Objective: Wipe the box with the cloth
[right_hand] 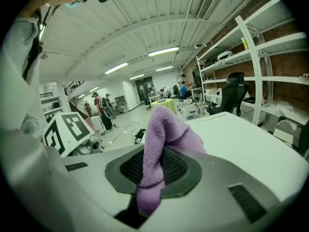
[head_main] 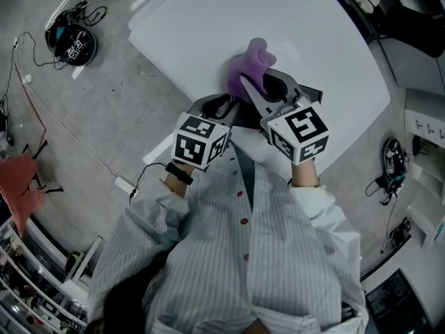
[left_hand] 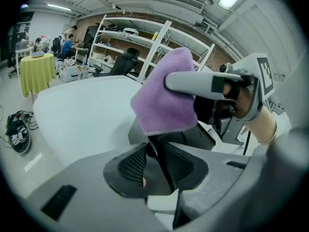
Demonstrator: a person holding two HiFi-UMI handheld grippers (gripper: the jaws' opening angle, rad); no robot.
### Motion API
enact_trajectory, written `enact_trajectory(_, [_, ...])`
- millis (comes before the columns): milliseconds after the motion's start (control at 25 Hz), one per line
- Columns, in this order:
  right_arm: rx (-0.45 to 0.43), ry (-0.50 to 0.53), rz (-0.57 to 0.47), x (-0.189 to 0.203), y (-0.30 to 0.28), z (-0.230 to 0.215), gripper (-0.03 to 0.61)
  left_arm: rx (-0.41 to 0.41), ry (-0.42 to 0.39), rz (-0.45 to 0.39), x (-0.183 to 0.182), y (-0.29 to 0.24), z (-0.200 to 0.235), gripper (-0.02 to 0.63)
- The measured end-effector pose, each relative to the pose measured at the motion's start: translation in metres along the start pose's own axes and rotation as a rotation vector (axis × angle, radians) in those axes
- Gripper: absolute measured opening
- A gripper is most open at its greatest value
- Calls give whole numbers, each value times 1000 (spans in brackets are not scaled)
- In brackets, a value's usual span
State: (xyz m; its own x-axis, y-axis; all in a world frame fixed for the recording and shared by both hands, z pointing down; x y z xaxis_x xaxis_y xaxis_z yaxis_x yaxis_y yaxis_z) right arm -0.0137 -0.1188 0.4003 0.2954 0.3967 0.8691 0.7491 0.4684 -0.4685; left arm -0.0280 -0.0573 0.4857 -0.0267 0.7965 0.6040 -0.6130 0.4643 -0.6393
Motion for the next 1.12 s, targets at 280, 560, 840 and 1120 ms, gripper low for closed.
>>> enact_trajectory(280, [53,90,215,51,-33,-12,58,-30,-11,-30,2,0,0,92])
enact_trajectory(560, [86,134,249,56,-37,-15,57,-23,-16,-25,1,0,2,92])
enact_trajectory(840, [113,124,287,63,-28,-23,57,-23,-15,-16,1,-2,2,92])
enact_trajectory(1120, [153,116,338,72,-7,-37,57,-17,-25,3,1,0,1,95])
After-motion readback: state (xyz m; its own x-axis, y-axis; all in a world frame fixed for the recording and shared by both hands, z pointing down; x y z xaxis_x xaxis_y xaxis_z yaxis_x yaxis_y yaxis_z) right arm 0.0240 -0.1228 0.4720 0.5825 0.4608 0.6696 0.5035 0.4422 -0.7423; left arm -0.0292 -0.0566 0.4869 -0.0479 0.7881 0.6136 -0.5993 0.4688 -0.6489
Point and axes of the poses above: the fingertips, and each gripper's own axes: y backward along the fingers, z to its left, x out of its underside, the point moved 1 cm from there along y, backward along the fingers, and after that the axes turned 3 degrees about y, right-handed, at the moved point
